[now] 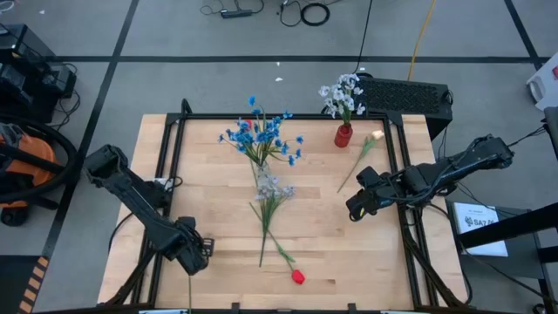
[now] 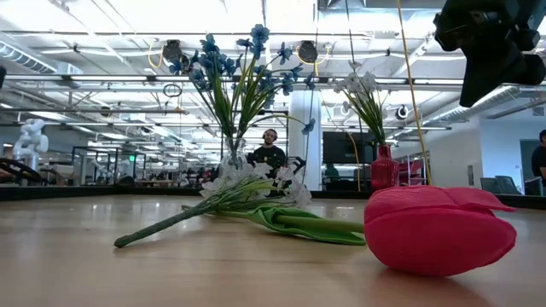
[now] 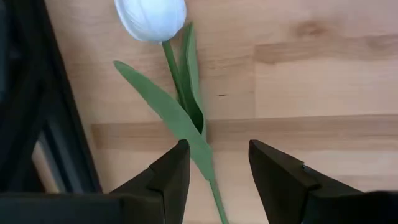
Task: Sort flowers into vase by color
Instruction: Put the white flower into the red vase
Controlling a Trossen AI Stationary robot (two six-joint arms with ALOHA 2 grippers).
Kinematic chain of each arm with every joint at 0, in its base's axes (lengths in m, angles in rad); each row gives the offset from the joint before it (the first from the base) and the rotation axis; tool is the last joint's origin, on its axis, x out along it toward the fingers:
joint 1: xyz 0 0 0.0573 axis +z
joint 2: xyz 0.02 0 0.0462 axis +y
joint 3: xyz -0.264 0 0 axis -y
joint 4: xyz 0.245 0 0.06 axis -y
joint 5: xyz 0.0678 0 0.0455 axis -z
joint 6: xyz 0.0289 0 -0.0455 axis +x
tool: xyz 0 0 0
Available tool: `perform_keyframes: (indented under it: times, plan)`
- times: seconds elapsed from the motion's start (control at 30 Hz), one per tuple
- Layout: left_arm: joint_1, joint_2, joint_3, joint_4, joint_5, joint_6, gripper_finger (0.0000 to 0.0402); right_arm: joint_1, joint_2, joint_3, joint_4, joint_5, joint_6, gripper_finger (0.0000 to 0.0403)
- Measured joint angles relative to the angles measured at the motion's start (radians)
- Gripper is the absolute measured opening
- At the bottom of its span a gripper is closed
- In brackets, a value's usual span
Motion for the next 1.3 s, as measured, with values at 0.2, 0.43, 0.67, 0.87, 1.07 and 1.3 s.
perform_keyframes:
  times: [0.2,0.43,0.67,0.87,1.07,1.3]
  plan:
    - [0.0,0.066,-0.07,0.048,0.108,-0.025,0.0171,0.004,0.02,0.0,0.0,0.0,0.001,0.0]
    - [0.01,0.084,-0.131,0.184,0.113,-0.044,0.0136,0.004,0.073,0.0,0.0,0.0,-0.016,0.0]
    - [0.02,0.032,-0.125,0.2,0.022,0.005,0.0015,0.004,0.132,0.0,0.018,-0.005,-0.022,0.0]
    - [0.023,-0.101,-0.115,0.199,-0.335,0.028,0.0005,0.004,0.126,0.0,0.152,-0.031,-0.083,0.0]
    - [0.075,-0.269,-0.036,0.189,-0.835,0.281,0.0004,0.004,0.096,0.0,0.214,-0.061,-0.157,0.0]
    - [0.235,-0.351,0.069,0.475,-1.016,1.149,0.0003,0.004,0.093,-0.001,0.314,-0.018,-0.15,0.0]
